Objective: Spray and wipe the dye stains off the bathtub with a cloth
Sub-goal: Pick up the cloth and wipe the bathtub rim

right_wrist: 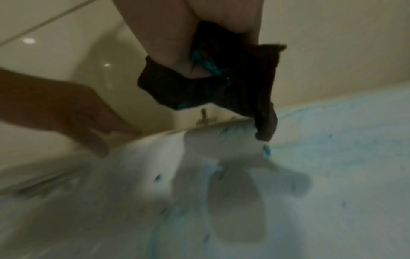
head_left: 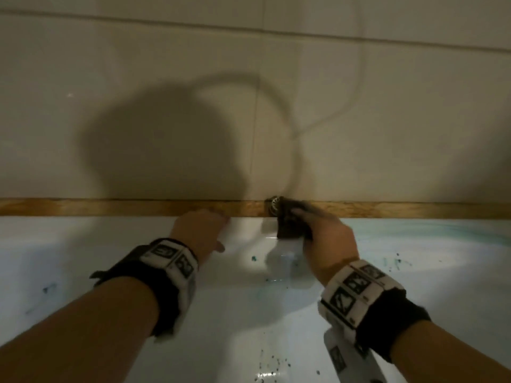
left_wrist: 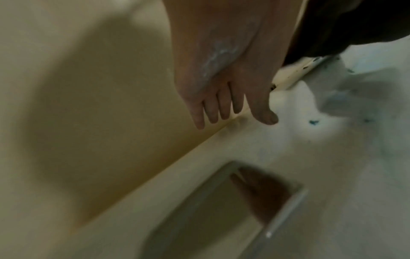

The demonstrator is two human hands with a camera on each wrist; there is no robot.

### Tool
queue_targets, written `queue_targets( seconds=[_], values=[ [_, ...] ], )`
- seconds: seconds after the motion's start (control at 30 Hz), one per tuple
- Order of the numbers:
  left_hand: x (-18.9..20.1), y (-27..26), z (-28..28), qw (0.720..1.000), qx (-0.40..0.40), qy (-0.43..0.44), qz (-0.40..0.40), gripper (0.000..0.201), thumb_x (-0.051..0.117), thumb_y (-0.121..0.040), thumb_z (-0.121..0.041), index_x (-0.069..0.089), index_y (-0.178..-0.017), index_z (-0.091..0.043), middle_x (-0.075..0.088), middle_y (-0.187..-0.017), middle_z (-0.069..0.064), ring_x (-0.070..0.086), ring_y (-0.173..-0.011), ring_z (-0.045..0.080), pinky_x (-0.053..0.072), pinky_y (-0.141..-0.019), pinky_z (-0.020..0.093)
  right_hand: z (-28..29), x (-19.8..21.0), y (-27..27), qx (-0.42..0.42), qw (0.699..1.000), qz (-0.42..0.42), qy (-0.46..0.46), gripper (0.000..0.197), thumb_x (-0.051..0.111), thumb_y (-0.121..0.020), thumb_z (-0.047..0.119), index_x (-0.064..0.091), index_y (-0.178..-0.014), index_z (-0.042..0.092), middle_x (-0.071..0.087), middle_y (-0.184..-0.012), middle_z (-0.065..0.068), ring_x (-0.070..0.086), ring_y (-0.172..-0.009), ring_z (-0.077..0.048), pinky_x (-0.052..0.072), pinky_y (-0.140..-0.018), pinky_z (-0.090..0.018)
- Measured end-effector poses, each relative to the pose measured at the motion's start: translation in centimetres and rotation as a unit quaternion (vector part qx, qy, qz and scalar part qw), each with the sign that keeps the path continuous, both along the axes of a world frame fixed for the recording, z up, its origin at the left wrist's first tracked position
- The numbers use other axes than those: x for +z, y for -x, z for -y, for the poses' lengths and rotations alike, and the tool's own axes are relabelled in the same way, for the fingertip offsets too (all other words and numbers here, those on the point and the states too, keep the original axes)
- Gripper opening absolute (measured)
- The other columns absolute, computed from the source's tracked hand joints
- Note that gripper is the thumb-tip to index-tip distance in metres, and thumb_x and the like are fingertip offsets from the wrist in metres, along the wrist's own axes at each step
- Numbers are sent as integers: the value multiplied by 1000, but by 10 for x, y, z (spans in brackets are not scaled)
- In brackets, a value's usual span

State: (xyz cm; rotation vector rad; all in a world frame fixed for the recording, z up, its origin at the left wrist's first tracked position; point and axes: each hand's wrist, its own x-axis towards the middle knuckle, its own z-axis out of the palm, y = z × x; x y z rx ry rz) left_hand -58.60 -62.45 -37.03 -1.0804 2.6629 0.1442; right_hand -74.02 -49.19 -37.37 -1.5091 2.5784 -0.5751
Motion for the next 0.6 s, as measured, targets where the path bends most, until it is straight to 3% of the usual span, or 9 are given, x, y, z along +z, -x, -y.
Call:
queue_targets(
  seconds=[0.07, 0.17, 0.23, 0.33, 0.4, 0.47, 0.5, 0.53, 0.6],
  values=[
    [-7, 26, -3, 1000, 6, 1, 5, 45, 61, -88, -31, 49, -128, -13, 49, -132, 5, 48, -121, 21, 39, -96, 28, 5, 10, 33, -65, 997, -11, 27, 54, 45, -88, 3, 43, -138, 25, 33, -149, -1, 33, -133, -26, 29, -110, -34],
    [-8, 39, 1, 999, -7, 31, 41, 38, 68, -82, -32, 59, -112, -10, 57, -120, 6, 55, -112, 23, 45, -93, 31, 9, 7, 74, -123, 982, 28, -137, 64, 43, -90, 5, 24, -145, 31, 17, -154, -2, 14, -140, -32, 24, -110, -53],
    [-8, 41, 2, 997, -21, 40, 61, 43, 70, -80, -35, 58, -112, -10, 58, -118, 6, 56, -110, 23, 47, -93, 33, 4, -14, 73, -110, 968, 12, -225, 65, 43, -92, 10, 17, -146, 34, 7, -156, 2, 1, -143, -33, 14, -110, -62],
    [-9, 45, 1, 996, -24, 44, 74, 47, 71, -79, -37, 57, -115, -10, 57, -117, 6, 56, -109, 23, 47, -90, 32, -6, -43, 51, -48, 972, -79, -218, 72, 50, -92, 18, 8, -148, 33, -1, -157, 4, -6, -144, -30, 4, -110, -64],
    [-9, 45, 2, 996, -23, 43, 80, 48, 71, -79, -38, 56, -115, -10, 58, -117, 6, 57, -108, 23, 46, -88, 32, -15, -46, 38, 30, 975, -145, -167, 80, 74, -73, 20, 35, -142, 27, 27, -152, -5, 22, -140, -36, 19, -101, -70],
    [-8, 45, 1, 995, -22, 41, 84, 48, 70, -79, -38, 56, -116, -10, 57, -118, 7, 56, -109, 24, 46, -87, 32, -31, -51, 43, 124, 968, -186, -117, 83, 91, -31, 15, 68, -110, 23, 63, -123, -8, 58, -112, -38, 44, -75, -68],
    [-7, 45, 1, 995, -22, 38, 87, 47, 69, -80, -38, 56, -116, -9, 56, -119, 7, 56, -110, 24, 46, -88, 32, -40, -53, 52, 165, 964, -183, -97, 79, 90, -23, 12, 73, -99, 24, 68, -112, -5, 65, -102, -34, 50, -67, -63],
    [-7, 45, 0, 995, -20, 35, 89, 47, 69, -80, -38, 56, -115, -9, 56, -120, 7, 55, -111, 24, 45, -90, 32, -47, -49, 60, 209, 959, -176, -69, 69, 87, -28, 7, 74, -94, 23, 70, -108, -4, 67, -97, -32, 53, -68, -58],
    [-5, 47, -2, 995, -16, 31, 94, 46, 69, -80, -37, 57, -115, -8, 55, -120, 7, 54, -112, 24, 45, -92, 32, -55, -24, 74, 227, 967, -109, 48, 40, 65, -57, 2, 74, -93, 14, 71, -104, -9, 68, -93, -34, 52, -87, -40]
  ],
)
